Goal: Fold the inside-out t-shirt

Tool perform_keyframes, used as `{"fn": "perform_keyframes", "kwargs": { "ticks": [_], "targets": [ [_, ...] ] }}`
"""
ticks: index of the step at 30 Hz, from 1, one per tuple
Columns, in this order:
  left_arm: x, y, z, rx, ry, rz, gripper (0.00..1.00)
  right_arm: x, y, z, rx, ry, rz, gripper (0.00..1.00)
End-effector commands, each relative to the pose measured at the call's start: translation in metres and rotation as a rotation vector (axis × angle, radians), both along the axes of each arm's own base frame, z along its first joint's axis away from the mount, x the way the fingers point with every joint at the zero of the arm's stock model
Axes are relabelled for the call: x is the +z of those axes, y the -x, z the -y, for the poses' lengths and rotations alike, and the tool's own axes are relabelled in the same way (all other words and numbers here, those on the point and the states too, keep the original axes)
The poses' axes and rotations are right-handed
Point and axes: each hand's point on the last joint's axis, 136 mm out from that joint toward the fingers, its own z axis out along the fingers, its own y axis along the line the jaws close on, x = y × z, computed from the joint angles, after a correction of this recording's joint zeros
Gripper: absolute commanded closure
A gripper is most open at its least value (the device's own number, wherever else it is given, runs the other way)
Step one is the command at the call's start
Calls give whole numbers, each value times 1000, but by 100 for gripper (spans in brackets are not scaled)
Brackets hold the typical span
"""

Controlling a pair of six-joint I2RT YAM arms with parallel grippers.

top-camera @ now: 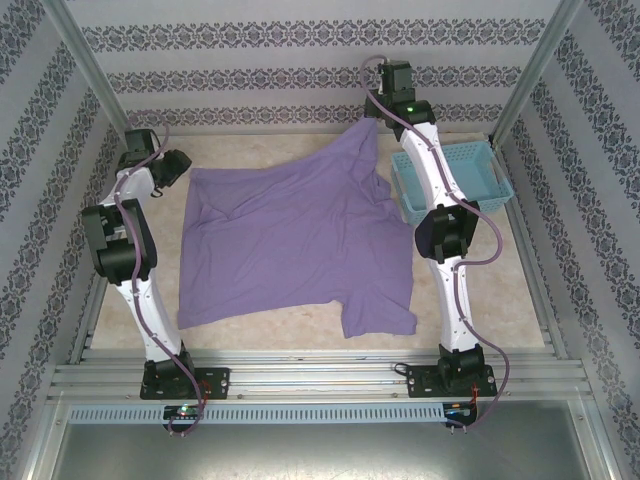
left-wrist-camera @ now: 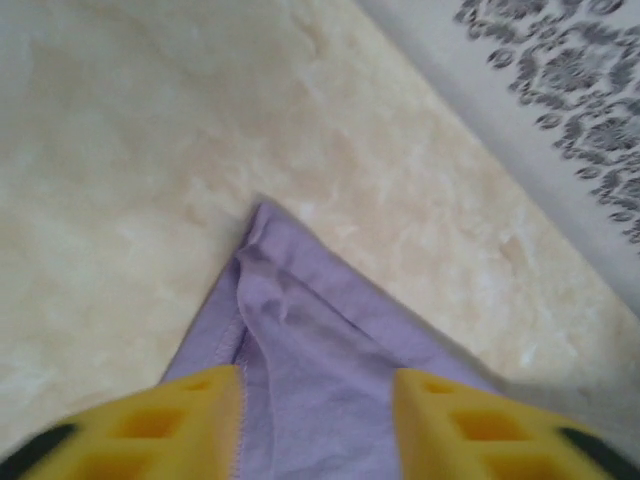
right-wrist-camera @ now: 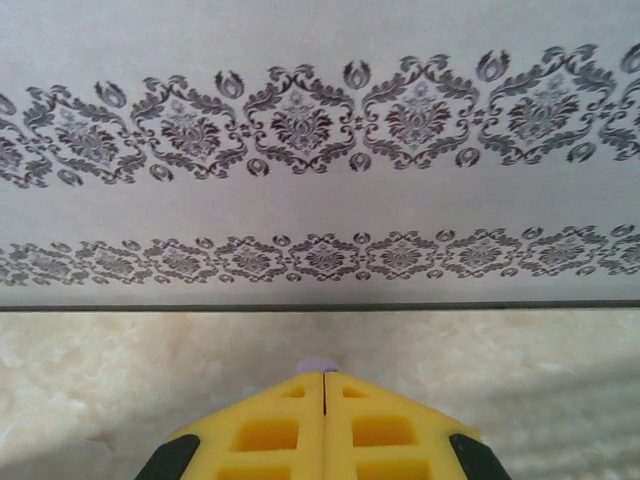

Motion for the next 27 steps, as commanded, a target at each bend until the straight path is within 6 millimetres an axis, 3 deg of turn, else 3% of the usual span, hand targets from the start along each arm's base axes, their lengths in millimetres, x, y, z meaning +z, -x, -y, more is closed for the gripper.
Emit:
{"fn": "perform_keyframes", "kwargs": {
  "ticks": [1, 4, 9, 17, 22, 27],
  "targets": [
    [-5, 7, 18, -67, -63, -91, 46, 19, 7, -21, 63, -9, 33, 100],
    [-16, 9, 27, -93, -130, -143, 44, 18, 10, -24, 71, -12, 27, 100],
    [-39, 7, 15, -42, -182, -218, 44, 15, 14, -28, 85, -13, 11, 100],
    [-63, -7, 13, -37, -168, -265, 50, 12, 17, -28, 85, 6, 2, 100],
    [-72, -16, 12, -43, -158, -275, 59, 8, 17, -26, 82, 10, -6, 100],
    [-66, -28, 11, -52, -166, -245, 76, 5, 17, -25, 80, 25, -12, 100]
  ]
}}
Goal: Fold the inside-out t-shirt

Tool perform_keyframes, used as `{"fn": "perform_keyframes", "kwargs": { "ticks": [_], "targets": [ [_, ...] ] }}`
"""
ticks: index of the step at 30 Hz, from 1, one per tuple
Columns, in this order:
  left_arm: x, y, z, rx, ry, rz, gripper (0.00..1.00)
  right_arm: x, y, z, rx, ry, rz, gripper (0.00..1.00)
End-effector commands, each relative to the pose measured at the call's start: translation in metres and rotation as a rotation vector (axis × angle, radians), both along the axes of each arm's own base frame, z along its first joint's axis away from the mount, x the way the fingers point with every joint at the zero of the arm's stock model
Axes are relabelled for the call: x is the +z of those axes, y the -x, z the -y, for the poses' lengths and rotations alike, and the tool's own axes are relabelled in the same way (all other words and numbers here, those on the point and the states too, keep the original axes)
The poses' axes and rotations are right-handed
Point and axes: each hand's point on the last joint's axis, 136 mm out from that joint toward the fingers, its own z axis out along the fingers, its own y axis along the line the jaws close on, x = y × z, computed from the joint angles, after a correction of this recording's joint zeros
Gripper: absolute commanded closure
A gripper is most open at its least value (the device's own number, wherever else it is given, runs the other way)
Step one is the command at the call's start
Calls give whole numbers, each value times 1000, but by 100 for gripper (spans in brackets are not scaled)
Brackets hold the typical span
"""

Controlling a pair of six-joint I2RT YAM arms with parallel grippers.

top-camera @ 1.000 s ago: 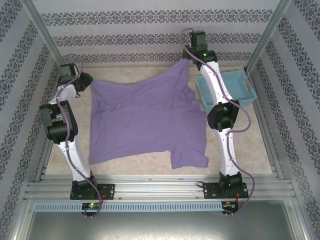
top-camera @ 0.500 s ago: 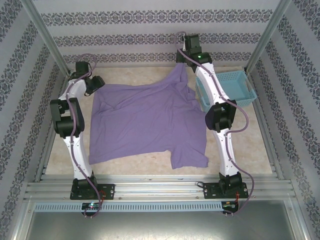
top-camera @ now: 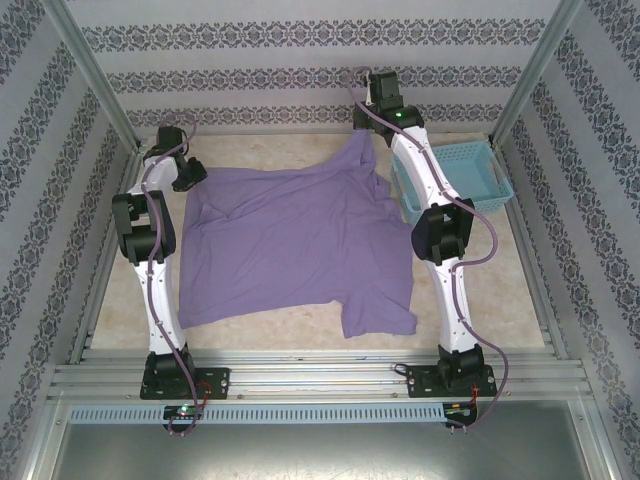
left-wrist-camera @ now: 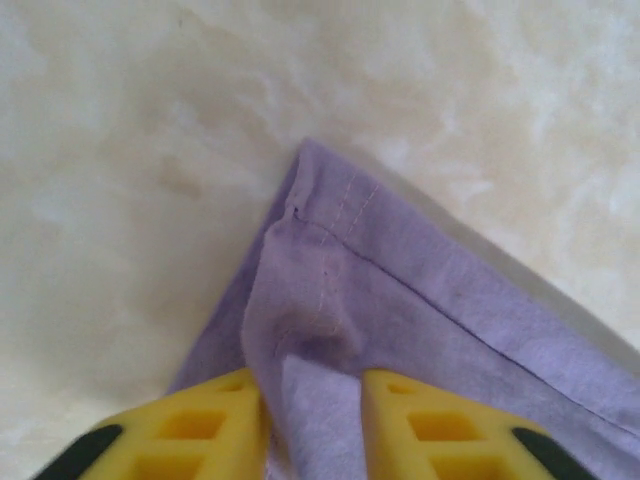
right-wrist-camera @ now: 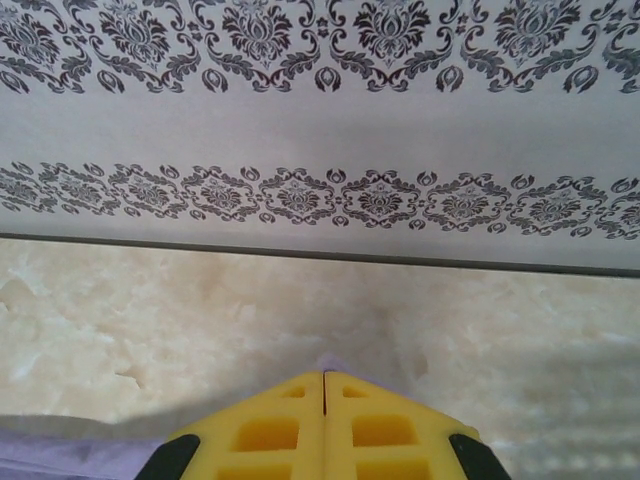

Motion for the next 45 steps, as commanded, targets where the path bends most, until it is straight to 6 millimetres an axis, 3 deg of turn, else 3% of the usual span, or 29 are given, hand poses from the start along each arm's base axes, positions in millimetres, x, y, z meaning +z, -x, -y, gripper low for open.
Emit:
{"fn": "perform_keyframes", "kwargs": {
  "ticks": [1, 8, 15, 23, 28, 33, 38, 45],
  "targets": [
    [7, -6, -6, -17, -23, 6, 79, 35, 6, 3, 3, 12, 62, 100],
    [35, -27, -16, -46, -84, 77, 100, 42, 1, 26, -64, 23, 80, 100],
    [72, -48, -21, -79, -86, 203, 100, 51, -9, 52, -118, 3, 111, 100],
    [69, -60, -35, -101, -22, 267, 100, 44, -20, 69, -153, 6, 123, 100],
    [71, -67, -33, -140, -14, 288, 100, 45, -26, 80, -175, -2, 138, 100],
    [75, -66, -32, -137, 1, 290, 100, 42, -23, 70, -143, -20, 119, 100],
    [90, -58, -25, -146, 33, 293, 100, 44, -8, 54, -112, -22, 81, 100],
    [113, -28, -44, -70, -42, 322, 100, 51, 24, 31, -77, -6, 41, 100]
  ]
}}
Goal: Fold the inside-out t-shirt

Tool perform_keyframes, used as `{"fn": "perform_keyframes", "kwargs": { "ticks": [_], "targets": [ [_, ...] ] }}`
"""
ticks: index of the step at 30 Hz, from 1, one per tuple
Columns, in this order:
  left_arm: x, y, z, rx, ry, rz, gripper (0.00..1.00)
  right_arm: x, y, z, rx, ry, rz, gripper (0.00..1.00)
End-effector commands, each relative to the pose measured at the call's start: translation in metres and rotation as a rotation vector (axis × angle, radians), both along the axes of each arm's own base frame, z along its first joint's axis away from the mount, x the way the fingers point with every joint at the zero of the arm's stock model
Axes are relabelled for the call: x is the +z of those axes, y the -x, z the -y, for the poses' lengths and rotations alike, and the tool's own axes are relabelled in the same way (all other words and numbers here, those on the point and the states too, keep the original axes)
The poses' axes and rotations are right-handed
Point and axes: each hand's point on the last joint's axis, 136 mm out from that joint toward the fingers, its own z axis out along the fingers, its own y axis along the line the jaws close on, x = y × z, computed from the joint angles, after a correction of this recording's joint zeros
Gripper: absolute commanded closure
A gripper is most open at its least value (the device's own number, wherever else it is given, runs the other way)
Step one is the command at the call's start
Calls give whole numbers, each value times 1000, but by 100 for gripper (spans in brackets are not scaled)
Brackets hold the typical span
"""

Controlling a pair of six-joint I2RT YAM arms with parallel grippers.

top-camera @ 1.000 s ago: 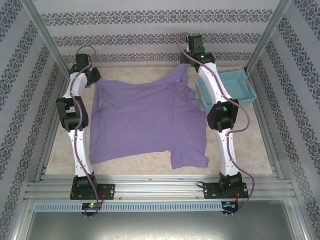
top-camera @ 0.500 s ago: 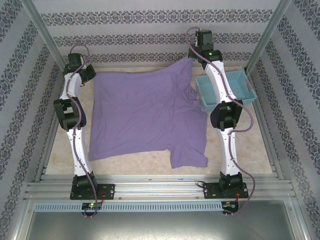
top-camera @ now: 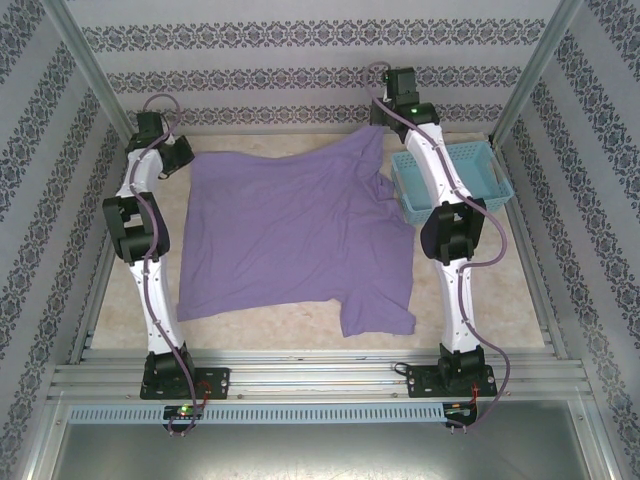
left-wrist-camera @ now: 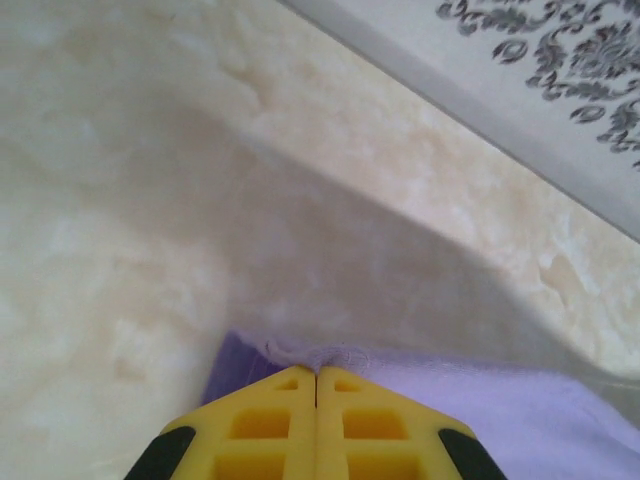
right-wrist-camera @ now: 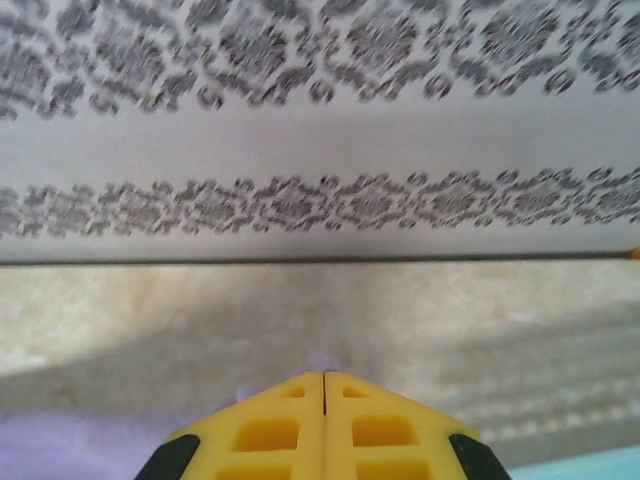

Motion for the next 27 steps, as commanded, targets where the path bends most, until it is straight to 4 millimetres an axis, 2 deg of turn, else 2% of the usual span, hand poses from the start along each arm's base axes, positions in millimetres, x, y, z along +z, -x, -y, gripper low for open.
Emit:
{"fn": "perform_keyframes", "kwargs": {
  "ticks": [1, 7, 13, 16, 20, 24, 27],
  "targets": [
    [59, 8, -27, 70, -79, 139, 100, 42, 23, -11, 8, -25, 44, 100],
    [78, 39, -57, 198, -130, 205, 100, 33, 35, -14, 1, -29, 15, 100],
    [92, 53, -80, 258, -176, 210, 100, 42, 19, -14, -1, -21, 62, 100],
    [97, 50, -79, 244, -170, 230, 100, 44, 8, -13, -3, -18, 76, 100],
    [88, 45, -74, 222, -136, 221, 100, 54, 1, -23, 31, -46, 113, 100],
    [83, 49, -73, 232, -112, 234, 100, 60, 5, -36, 70, -41, 122, 100],
    [82, 55, -70, 233, -86, 247, 100, 54, 13, -41, 80, -12, 92, 100]
  ]
}}
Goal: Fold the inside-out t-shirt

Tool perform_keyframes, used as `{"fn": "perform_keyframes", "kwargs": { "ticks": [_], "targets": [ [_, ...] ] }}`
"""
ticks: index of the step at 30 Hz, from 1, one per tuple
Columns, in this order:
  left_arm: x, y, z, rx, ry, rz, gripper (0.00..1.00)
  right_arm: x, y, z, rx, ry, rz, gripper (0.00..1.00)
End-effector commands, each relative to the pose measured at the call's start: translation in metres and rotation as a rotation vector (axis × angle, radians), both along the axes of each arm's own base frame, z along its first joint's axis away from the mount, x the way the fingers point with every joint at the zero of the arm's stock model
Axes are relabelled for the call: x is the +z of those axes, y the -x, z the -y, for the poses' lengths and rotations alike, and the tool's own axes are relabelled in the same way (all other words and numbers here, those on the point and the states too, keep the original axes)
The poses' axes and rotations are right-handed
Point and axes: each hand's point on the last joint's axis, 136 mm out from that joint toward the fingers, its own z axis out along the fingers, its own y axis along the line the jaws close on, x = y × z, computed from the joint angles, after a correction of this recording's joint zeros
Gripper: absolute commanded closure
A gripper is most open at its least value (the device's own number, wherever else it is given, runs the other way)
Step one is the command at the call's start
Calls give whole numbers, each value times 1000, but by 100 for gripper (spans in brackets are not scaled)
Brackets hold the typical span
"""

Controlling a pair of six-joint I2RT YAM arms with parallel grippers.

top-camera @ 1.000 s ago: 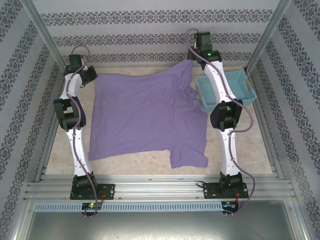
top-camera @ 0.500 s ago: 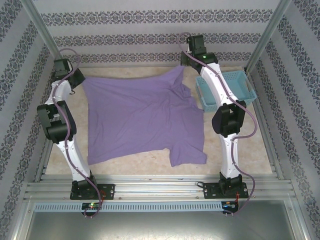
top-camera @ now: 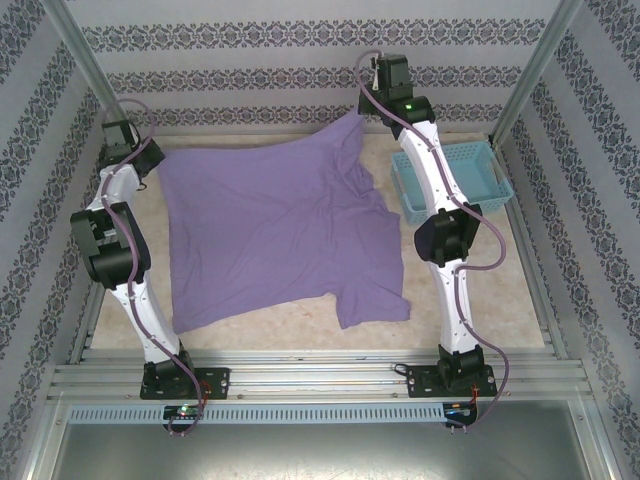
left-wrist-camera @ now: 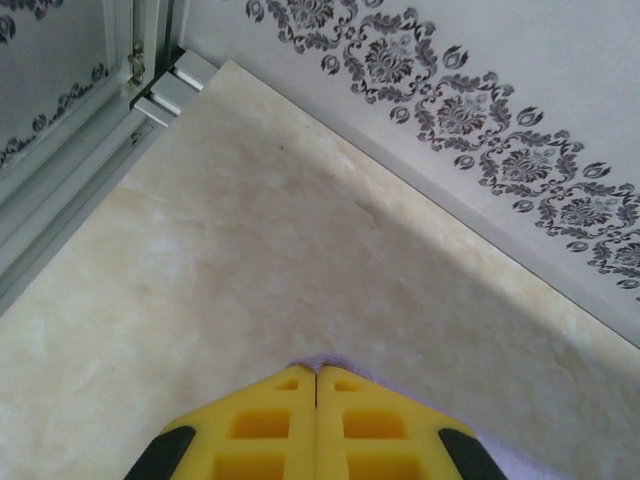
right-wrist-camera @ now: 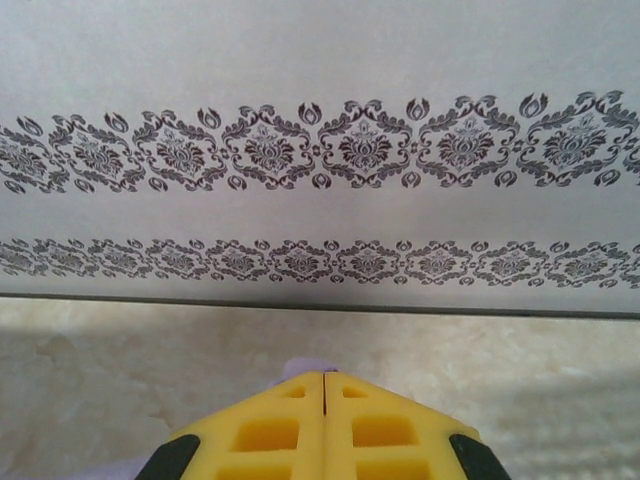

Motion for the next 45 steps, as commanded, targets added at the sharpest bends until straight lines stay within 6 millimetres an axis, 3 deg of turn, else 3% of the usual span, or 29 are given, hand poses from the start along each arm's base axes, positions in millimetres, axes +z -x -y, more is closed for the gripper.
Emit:
{"fn": "perform_keyframes", "kwargs": {
  "ticks": [1, 6, 13, 21, 25, 32, 38, 40, 43, 45],
  "targets": [
    [24, 6, -5, 18, 21, 84, 100, -2, 12, -7, 19, 41, -26, 100],
    [15, 22, 7, -18, 71, 83, 100, -25, 37, 3, -18, 26, -121, 100],
    [-1, 52, 15, -14, 127, 55, 100, -50, 88, 13, -54, -58, -219, 100],
    [-17, 105, 17, 84, 156, -13, 100, -82, 142, 34, -120, -86, -314, 100],
    [-31, 130, 29, 111, 193, -32, 100, -105, 170, 39, -142, -107, -367, 100],
    [-75, 184, 31, 232, 196, -206, 100, -154, 217, 52, -208, -132, -455, 100],
    [-93, 206, 33, 278, 208, -271, 100, -183, 240, 51, -230, -137, -510, 100],
    [-92, 205, 33, 277, 210, -290, 95, -180, 239, 53, -226, -128, -503, 100],
    [-94, 209, 34, 283, 223, -331, 76, -172, 237, 54, -218, -111, -489, 99],
    [-93, 215, 33, 309, 222, -349, 60, -168, 237, 53, -209, -106, -484, 79]
  ]
}}
